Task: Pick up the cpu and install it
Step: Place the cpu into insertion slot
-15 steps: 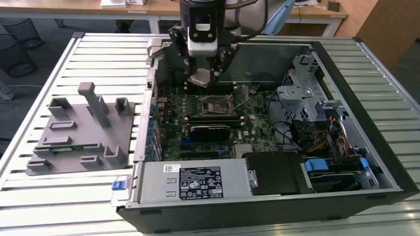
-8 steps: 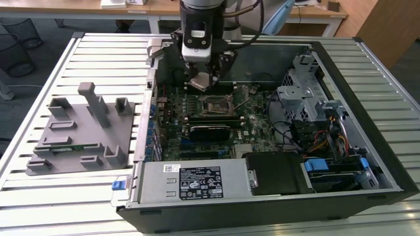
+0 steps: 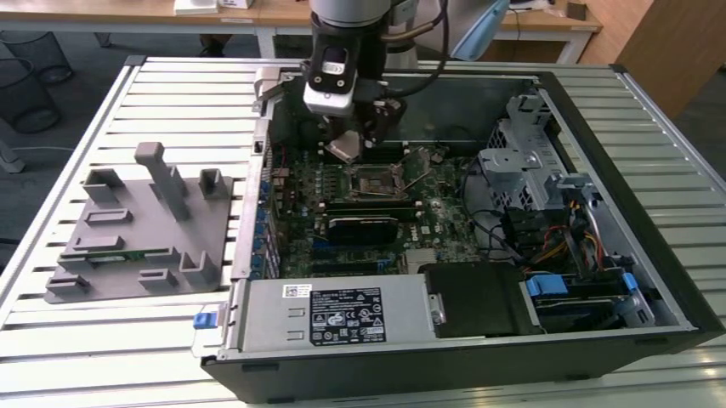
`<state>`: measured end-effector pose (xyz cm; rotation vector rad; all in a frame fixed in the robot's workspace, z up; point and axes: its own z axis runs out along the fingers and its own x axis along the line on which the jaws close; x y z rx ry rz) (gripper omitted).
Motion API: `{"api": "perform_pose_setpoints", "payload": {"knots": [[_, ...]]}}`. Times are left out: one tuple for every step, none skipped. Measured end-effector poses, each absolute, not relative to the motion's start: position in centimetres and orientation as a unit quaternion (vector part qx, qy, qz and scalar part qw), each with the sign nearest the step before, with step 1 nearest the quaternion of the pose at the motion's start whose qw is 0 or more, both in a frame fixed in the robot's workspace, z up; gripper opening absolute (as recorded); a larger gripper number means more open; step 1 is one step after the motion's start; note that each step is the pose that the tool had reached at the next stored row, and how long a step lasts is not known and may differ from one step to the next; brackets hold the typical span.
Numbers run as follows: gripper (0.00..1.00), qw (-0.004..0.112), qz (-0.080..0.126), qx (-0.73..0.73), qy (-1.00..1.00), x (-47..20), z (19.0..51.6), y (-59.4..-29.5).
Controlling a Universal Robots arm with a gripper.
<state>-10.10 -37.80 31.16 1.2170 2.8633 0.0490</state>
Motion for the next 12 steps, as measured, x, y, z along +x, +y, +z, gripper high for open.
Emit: {"api": "perform_pose_setpoints", "payload": {"knots": [[0.54,0.015,0.015,0.396,0.918,-10.09,31.1,-37.8],[0.54,0.015,0.015,0.4,0.916,-10.08,31.06,-37.79],[0.54,0.015,0.015,0.401,0.916,-10.07,31.06,-37.79],[0.54,0.015,0.015,0.401,0.916,-10.08,31.06,-37.79],[0.54,0.015,0.015,0.401,0.916,-10.07,31.06,-37.79],[0.54,0.015,0.015,0.401,0.916,-10.07,31.05,-37.78],[0.54,0.015,0.015,0.401,0.916,-10.07,31.05,-37.78],[0.54,0.015,0.015,0.401,0.916,-10.07,31.05,-37.79],[0.54,0.015,0.015,0.401,0.916,-10.07,31.04,-37.78],[0.54,0.015,0.015,0.404,0.914,-10.06,31.0,-37.78],[0.54,0.016,0.015,0.41,0.912,-10.06,30.95,-37.78],[0.54,0.016,0.015,0.419,0.908,-10.07,30.89,-37.78]]}}
